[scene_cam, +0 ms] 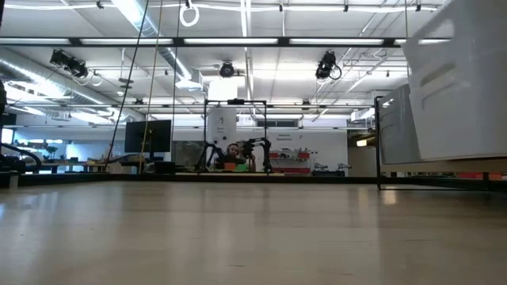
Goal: Stack baskets on shelf by color
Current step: Stack the white bin on top of the white bin on the shelf
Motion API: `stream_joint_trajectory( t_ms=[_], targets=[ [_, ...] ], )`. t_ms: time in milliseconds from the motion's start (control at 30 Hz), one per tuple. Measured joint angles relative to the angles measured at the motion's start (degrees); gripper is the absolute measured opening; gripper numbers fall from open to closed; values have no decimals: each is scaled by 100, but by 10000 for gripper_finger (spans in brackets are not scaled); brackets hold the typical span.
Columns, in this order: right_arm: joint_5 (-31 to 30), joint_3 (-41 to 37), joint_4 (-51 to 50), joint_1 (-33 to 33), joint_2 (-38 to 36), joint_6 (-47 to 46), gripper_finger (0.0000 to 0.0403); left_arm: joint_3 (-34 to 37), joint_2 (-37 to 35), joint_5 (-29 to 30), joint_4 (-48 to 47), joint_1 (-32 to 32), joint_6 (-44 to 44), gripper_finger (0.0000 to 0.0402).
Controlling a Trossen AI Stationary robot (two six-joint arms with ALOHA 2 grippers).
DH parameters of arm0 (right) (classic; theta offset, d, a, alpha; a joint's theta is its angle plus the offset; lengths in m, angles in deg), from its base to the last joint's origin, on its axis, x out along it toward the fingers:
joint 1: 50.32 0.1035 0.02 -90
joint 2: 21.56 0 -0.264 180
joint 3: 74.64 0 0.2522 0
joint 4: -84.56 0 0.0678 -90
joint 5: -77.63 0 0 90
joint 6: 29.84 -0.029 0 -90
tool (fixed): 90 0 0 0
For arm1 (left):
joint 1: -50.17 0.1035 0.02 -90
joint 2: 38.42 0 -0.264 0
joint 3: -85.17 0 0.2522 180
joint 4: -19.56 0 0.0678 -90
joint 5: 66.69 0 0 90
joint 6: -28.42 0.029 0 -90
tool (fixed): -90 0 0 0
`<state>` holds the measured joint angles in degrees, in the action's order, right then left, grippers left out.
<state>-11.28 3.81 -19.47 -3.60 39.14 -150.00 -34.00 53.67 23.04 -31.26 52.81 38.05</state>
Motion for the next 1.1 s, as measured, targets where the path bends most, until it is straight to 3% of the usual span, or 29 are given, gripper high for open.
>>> stream_joint_trajectory(
  t_ms=[167, 267, 700, 1100],
  targets=[
    [-29, 0, 34, 0, -26, 17, 12, 0, 0, 0, 0, -1, 0, 117],
    [16, 2, 118, 2, -106, 21, 11, 0, 0, 0, -2, 1, 2, 117],
    [104, 2, 158, 2, -183, -337, 84, 0, 0, 0, 0, -1, 7, 117],
    [108, -287, 336, 0, -174, -117, 219, 0, 0, 0, 0, -1, -4, 117]
  ],
)
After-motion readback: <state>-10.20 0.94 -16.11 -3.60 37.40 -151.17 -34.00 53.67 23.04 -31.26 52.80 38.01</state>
